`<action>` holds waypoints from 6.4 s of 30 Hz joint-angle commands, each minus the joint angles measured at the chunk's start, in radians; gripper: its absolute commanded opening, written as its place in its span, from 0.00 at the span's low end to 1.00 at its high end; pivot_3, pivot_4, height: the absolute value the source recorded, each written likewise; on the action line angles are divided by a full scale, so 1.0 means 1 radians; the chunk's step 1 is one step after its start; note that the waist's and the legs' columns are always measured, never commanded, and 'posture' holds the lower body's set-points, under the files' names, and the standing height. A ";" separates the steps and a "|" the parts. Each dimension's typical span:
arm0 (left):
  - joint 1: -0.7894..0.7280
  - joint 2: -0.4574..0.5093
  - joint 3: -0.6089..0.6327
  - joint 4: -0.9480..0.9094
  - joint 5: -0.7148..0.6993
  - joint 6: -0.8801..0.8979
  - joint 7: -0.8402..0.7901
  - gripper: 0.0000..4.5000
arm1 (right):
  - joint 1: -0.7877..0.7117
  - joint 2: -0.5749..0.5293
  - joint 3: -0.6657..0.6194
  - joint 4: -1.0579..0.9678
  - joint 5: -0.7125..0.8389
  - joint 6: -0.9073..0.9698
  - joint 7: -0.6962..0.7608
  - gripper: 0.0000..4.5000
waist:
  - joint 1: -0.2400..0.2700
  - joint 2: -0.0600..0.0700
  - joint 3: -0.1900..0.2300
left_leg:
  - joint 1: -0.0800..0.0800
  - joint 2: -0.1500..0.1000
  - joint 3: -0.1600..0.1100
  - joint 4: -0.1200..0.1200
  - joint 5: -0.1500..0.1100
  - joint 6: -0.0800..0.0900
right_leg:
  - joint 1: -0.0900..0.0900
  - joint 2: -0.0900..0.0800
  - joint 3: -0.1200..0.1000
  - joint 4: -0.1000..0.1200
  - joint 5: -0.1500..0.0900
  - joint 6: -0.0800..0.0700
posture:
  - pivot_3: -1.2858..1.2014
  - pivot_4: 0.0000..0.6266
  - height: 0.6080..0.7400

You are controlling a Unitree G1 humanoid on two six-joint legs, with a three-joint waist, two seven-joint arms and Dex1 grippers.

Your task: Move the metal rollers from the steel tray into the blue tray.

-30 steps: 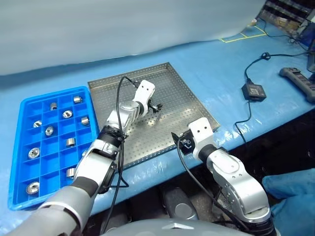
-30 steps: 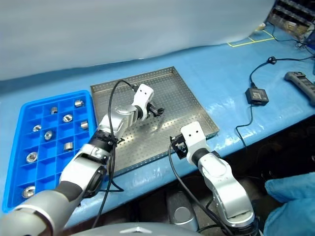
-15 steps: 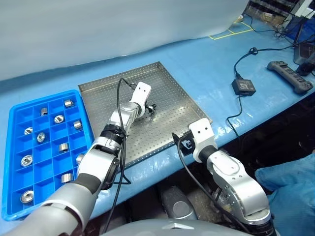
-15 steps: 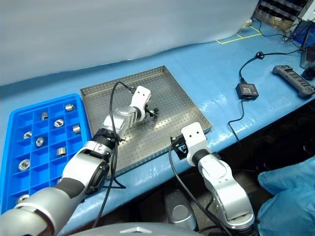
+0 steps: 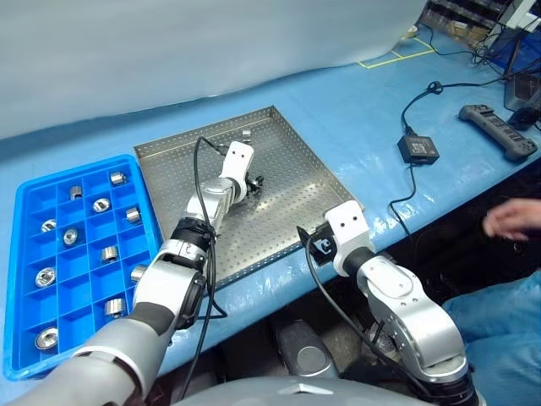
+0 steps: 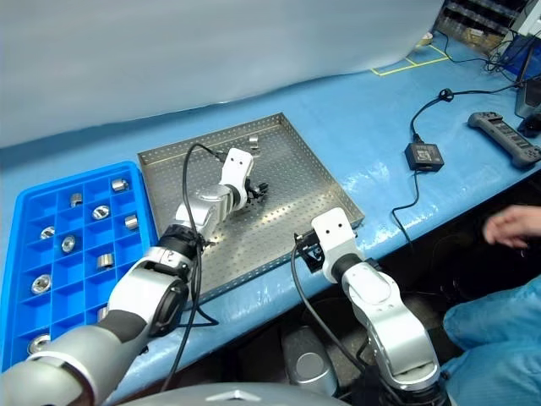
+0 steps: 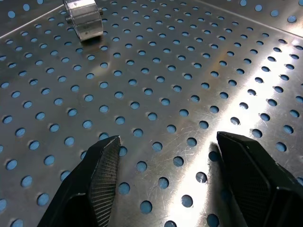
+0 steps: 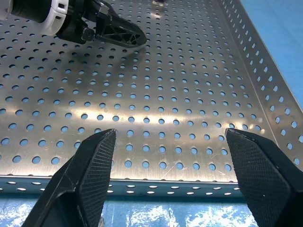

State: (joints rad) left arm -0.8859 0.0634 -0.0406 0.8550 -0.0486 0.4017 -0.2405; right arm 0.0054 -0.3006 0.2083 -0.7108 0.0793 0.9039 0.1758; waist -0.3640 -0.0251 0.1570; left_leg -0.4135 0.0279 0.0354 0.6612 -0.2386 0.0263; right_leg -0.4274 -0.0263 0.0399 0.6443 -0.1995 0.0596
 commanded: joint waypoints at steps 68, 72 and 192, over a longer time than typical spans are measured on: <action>0.327 0.252 -0.112 -0.583 -0.028 0.176 -0.301 0.65 | -0.014 0.040 -0.020 -0.025 0.005 -0.026 -0.003 0.87 | -0.032 0.000 -0.001 | 0.002 0.000 0.003 0.001 0.001 0.002 | 0.000 -0.001 0.005 0.001 0.001 0.002 | 0.34 0.24 1.00; 0.346 0.255 -0.109 -0.624 -0.041 0.175 -0.321 0.59 | -0.014 0.041 -0.013 -0.016 0.004 -0.029 -0.003 0.87 | -0.031 0.000 -0.001 | 0.002 0.000 0.003 0.001 0.001 0.002 | 0.000 -0.001 0.005 0.001 0.001 0.002 | 0.34 0.24 1.00; 0.771 0.364 -0.041 -1.389 -0.200 0.329 -0.178 1.00 | -0.292 -0.158 -0.123 0.363 0.285 -0.240 0.425 1.00 | 0.303 -0.005 -0.002 | 0.001 0.002 0.011 0.004 -0.001 0.006 | -0.002 0.000 0.006 -0.001 0.002 -0.012 | 0.48 0.24 1.00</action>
State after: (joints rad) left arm -0.0993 0.4319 -0.0820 -0.5128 -0.2517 0.7532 -0.4201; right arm -0.2861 -0.4589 0.1002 -0.2962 0.3590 0.6840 0.6038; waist -0.0607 -0.0305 0.1550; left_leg -0.4125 0.0296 0.0464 0.6651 -0.2401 0.0328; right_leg -0.4291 -0.0265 0.0462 0.6434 -0.1971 0.0477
